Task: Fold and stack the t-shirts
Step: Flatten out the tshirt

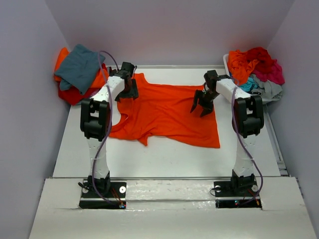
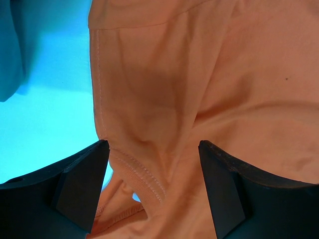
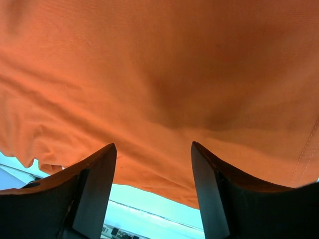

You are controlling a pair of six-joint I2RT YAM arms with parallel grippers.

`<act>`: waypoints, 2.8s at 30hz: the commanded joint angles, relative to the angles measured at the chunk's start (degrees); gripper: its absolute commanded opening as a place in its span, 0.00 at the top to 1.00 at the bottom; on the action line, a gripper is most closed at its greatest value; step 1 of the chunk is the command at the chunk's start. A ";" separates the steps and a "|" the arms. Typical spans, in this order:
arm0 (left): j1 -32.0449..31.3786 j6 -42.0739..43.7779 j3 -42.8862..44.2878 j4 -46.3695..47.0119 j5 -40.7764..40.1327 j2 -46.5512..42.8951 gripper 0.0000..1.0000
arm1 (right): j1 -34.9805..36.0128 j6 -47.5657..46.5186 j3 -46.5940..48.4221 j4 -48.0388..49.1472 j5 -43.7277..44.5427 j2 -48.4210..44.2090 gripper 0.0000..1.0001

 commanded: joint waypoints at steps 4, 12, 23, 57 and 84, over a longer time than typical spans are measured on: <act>0.14 -0.77 4.99 -1.82 0.74 0.18 0.16 | -0.15 1.18 0.23 1.28 1.20 -2.15 0.58; 0.14 -0.51 8.15 -2.97 0.74 1.86 0.16 | -0.15 2.58 2.43 -2.32 9.28 -2.50 0.69; 0.14 -0.33 8.60 -3.58 0.74 3.27 0.16 | -0.15 4.69 1.46 -5.49 22.82 -1.62 0.75; 5.23 -1.65 0.78 1.86 16.12 3.97 0.15 | -0.15 4.69 1.11 -6.37 23.71 1.10 0.74; 7.96 -0.60 4.55 -0.16 15.95 6.16 0.15 | -0.15 6.54 1.99 -10.59 30.82 4.80 0.74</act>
